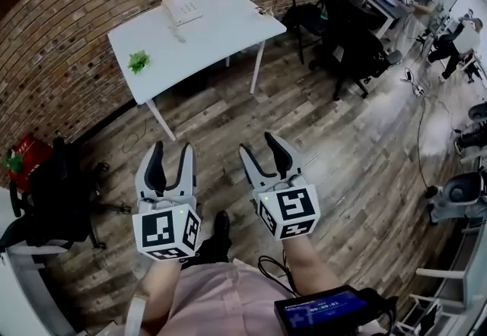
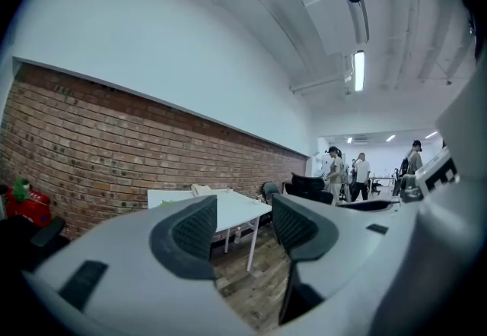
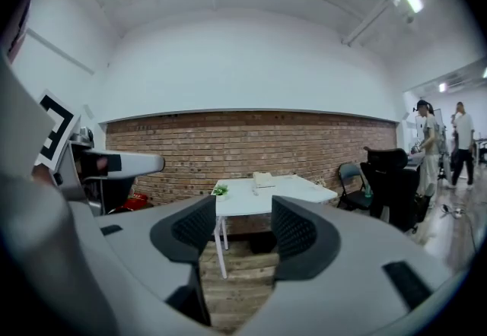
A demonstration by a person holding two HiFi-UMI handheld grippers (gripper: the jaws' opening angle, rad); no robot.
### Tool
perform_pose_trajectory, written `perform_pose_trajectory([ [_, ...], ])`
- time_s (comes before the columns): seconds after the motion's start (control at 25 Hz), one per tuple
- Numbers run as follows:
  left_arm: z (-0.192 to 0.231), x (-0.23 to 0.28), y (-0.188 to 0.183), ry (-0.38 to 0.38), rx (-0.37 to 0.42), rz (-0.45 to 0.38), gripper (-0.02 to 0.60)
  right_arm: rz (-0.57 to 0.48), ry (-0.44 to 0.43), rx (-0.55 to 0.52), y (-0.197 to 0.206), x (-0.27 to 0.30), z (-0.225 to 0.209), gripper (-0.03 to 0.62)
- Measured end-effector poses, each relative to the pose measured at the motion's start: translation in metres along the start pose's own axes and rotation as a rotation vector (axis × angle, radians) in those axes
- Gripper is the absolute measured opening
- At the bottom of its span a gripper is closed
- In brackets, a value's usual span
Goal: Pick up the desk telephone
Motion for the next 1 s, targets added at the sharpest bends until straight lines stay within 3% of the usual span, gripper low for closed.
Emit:
perform_pose_trajectory([
  [0.44,0.051,0.123,-0.021,0.043,0.015,-0.034,0.229,-0.030,0.033,-0.017,-0.045,0.116,-0.025,0.233],
  [1.0,0.048,0.211,-0.006,0.091,0.024,0.019,0.224,-0.038,0.057,-0.005,-0.060,0.183,-0.074,0.229],
])
Point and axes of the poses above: the fingertips, and each gripper's own axes: x forward along the fingers, z to its left, y out of its underside, the point moved 8 cm from there along -x, backward along the fingers, and after that the axes turned 9 degrees about x, right-handed, at the moved point
